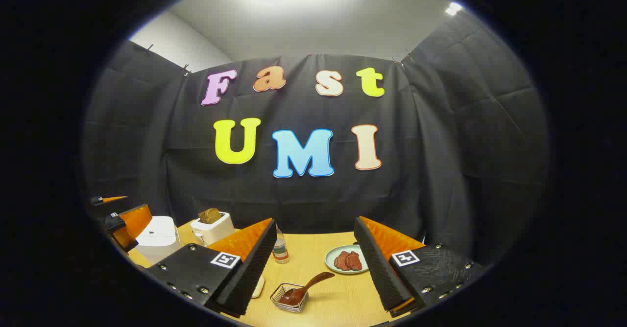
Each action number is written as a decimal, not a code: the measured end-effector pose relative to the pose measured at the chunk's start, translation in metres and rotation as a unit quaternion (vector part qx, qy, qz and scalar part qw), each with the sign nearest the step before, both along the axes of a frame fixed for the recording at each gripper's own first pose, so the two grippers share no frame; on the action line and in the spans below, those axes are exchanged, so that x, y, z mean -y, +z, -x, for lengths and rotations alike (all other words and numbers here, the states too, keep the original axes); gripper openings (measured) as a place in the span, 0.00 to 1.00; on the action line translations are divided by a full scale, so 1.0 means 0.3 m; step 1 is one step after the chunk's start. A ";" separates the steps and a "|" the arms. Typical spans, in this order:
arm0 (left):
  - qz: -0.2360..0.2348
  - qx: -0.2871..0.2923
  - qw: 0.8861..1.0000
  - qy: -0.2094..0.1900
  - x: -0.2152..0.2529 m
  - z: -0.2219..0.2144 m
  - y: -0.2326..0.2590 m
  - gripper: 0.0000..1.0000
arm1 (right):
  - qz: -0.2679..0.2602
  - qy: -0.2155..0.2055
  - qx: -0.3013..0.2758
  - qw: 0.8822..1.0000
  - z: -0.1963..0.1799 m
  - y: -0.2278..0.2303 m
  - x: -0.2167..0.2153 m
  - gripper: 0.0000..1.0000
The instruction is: Close the left gripper, press the button to open the rice cooker; take a wooden spoon from the chopstick holder with the right hand, scoop a spoonful of rice and pour it into the rice cooker, then put the wooden spoon back into the chopstick holder.
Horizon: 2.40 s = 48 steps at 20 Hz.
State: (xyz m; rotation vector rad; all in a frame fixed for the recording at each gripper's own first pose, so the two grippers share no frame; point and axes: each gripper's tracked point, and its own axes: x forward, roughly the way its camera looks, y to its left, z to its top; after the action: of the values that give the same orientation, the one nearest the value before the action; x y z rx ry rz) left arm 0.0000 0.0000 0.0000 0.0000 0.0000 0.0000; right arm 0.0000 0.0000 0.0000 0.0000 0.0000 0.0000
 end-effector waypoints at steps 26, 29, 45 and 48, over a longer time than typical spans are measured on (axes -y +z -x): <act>0.000 -0.035 0.997 0.070 -0.322 -0.081 -0.084 0.55 | 0.008 0.038 0.014 0.999 -0.049 0.036 -0.148 0.96; 0.010 -0.081 0.993 0.084 -0.432 -0.154 -0.165 0.19 | 0.011 0.031 0.012 0.999 -0.050 0.032 -0.133 0.96; 0.153 -0.303 0.936 0.093 -0.820 -0.486 -0.628 0.09 | -0.015 -0.042 -0.028 0.999 -0.032 -0.047 0.070 0.96; 0.173 -0.320 0.925 0.106 -0.847 -0.509 -0.690 0.09 | -0.025 -0.059 -0.038 0.997 -0.029 -0.067 0.109 0.96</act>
State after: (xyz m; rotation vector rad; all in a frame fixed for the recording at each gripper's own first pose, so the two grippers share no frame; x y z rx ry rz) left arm 0.1527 0.2540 -0.2070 -0.3551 0.6563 0.2183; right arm 0.0087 -0.0328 -0.0200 0.0494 0.0757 -0.1182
